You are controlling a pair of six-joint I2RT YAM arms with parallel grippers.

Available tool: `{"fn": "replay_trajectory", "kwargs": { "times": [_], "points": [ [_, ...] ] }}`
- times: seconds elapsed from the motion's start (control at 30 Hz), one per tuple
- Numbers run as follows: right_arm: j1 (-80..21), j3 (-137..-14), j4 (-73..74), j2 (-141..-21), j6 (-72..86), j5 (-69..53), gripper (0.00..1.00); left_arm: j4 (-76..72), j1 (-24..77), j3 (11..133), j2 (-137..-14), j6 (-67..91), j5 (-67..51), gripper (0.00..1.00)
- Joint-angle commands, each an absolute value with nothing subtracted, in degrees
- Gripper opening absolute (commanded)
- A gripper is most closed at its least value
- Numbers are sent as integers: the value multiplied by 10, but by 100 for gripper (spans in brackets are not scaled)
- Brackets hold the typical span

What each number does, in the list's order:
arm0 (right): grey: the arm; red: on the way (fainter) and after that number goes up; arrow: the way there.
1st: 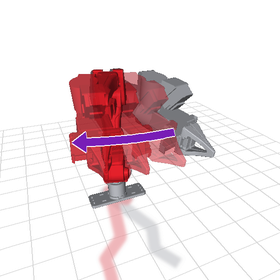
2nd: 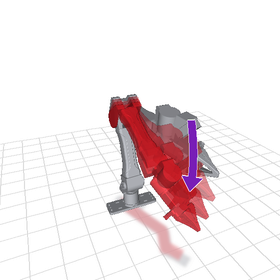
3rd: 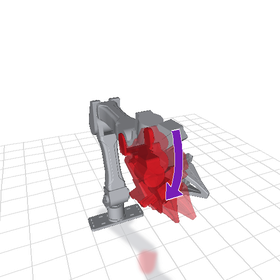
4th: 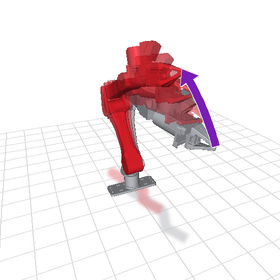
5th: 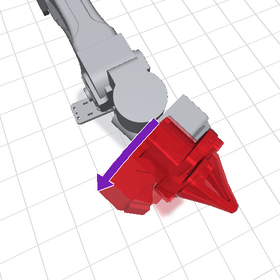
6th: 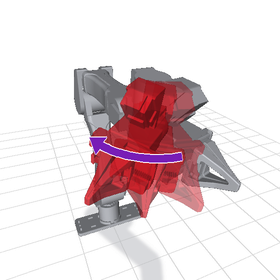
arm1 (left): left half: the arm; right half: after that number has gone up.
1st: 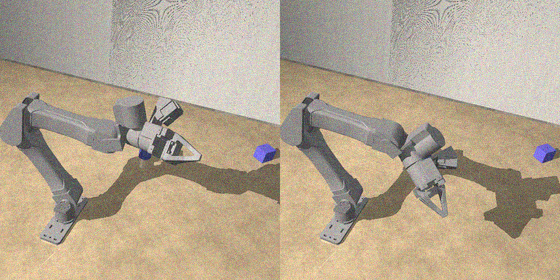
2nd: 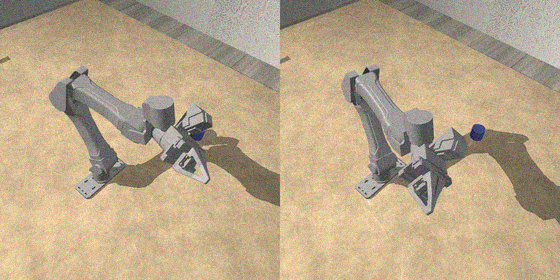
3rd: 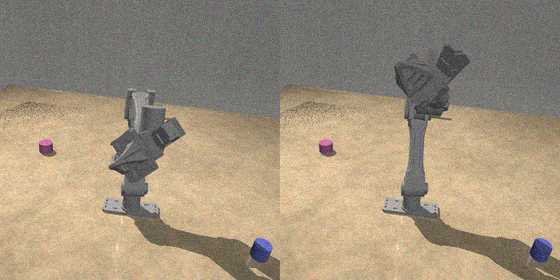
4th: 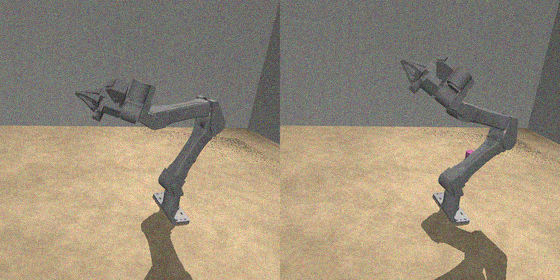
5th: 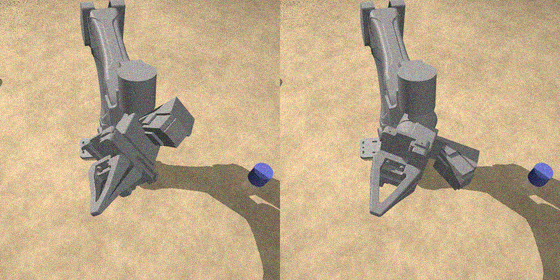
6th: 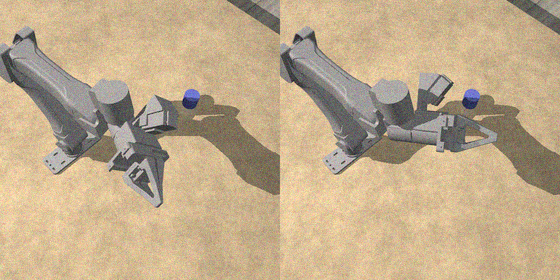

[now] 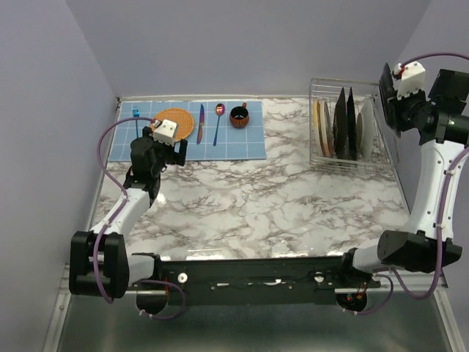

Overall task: Unload the plates from the dish rack
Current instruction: Unload the plate from the dish rack.

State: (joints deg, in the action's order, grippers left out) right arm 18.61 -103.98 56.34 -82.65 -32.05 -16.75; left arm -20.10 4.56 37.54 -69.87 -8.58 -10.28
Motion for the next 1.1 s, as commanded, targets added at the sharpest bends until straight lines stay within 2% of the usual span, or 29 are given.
{"fn": "replay_trajectory", "kwargs": {
  "times": [0.0,0.23,0.4,0.57,0.7,1.07],
  "points": [
    [156,-1028,528,-767,-404,-160,1,-192,43,405,-712,-87,-89,99],
    [43,-934,501,-679,-474,-94,1,-144,43,454,-740,-71,-104,99],
    [-30,-887,505,-629,-502,-48,1,-70,40,519,-753,-81,-153,94],
    [-106,-800,451,-579,-551,17,1,42,34,585,-763,-94,-292,93],
    [-142,-727,416,-546,-579,57,1,147,34,668,-782,-125,-387,96],
    [-164,-772,412,-511,-595,83,1,149,34,666,-788,-111,-365,99]
  ]
}}
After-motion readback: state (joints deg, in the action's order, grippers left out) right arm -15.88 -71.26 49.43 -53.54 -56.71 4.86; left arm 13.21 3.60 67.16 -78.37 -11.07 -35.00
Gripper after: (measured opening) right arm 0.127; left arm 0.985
